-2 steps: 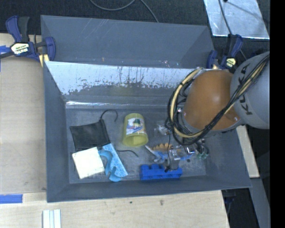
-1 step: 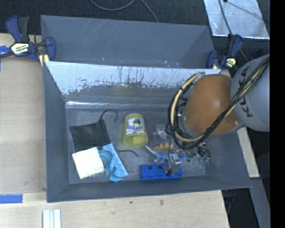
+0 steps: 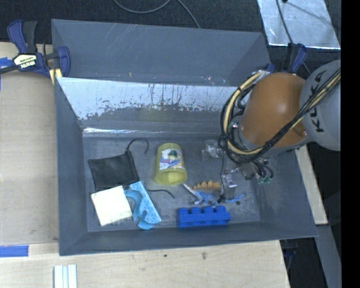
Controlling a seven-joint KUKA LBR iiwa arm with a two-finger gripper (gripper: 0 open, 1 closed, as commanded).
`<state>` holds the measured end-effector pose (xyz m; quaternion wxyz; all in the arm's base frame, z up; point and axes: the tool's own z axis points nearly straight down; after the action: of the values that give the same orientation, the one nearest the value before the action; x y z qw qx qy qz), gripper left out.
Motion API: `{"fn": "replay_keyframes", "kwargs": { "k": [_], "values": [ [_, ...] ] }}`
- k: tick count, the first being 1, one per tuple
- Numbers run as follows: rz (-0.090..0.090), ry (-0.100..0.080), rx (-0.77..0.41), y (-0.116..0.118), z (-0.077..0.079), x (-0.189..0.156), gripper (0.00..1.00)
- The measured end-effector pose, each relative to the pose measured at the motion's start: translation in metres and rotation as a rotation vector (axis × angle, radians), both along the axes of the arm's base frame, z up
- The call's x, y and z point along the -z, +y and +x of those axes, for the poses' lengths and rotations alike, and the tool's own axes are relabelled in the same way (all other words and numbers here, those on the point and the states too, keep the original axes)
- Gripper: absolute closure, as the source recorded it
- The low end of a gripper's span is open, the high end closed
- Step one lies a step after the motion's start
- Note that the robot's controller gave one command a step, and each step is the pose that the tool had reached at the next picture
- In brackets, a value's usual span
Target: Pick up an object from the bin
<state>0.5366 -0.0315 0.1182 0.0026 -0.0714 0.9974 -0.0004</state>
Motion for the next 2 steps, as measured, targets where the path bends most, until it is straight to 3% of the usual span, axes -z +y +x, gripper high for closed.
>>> {"fn": "replay_keyframes", "kwargs": {
  "k": [1,2],
  "values": [
    [0.000,-0.002,-0.036,0.024,-0.030,0.031,0.00],
    [0.001,-0.008,0.086,0.003,0.045,0.047,1.00]
  ]
}}
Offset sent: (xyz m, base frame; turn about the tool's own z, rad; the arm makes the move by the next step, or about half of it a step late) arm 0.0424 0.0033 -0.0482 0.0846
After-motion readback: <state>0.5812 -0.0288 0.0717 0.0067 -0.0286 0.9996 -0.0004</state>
